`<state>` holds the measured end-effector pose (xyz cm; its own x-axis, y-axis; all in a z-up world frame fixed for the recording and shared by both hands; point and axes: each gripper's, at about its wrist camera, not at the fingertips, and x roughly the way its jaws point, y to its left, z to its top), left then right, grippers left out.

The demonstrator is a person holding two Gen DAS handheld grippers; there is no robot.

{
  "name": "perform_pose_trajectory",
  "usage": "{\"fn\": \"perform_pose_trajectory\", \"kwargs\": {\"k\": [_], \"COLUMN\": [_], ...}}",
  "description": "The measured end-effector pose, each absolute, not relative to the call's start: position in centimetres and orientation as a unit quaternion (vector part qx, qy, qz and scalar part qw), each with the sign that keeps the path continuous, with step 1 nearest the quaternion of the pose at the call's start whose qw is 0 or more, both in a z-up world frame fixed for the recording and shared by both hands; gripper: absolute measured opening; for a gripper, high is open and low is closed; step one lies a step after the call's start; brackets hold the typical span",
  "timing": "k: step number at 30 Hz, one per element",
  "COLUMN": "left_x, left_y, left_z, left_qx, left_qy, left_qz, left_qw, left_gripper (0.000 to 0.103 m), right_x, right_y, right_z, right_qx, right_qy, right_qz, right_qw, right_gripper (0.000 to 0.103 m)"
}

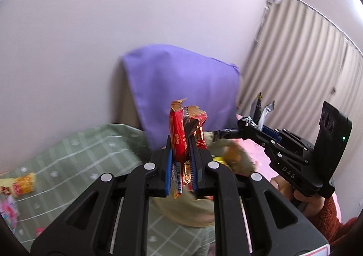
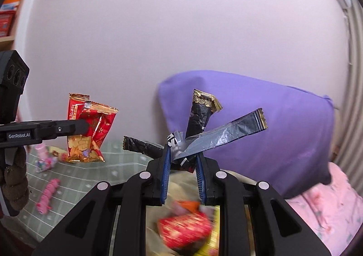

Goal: Collect trash
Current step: 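Carry the red and black wrappers to the yellow trash bag and open both tools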

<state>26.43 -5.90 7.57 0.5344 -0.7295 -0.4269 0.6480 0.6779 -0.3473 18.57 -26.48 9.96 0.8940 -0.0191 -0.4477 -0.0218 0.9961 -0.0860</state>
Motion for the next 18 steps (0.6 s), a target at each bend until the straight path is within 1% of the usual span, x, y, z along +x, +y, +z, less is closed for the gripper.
{"fn": "perform_pose_trajectory", "kwargs": {"k": [8,18], "left_x": [26.7,26.9], "left_y": [-12.1,-15.1], "left_z": [5.5,3.4], "left_qx": [-0.057,-0.026], "left_qy": [0.318,0.35], "left_qz": [-0.429,-0.436], "left_qw": [0.843,0.829], "left_gripper": [0.012,0.012], "right_x": [16.3,16.4], "right_y": [-30.0,-32.4], "right_z": [8.4,5.6], "right_qx": [-0.035,-0.017], "right_qy": [0.251,0.285], "right_qz": [-0.038,-0.053], "right_qw": [0.967,0.957], "right_gripper": [0.021,0.021]}}
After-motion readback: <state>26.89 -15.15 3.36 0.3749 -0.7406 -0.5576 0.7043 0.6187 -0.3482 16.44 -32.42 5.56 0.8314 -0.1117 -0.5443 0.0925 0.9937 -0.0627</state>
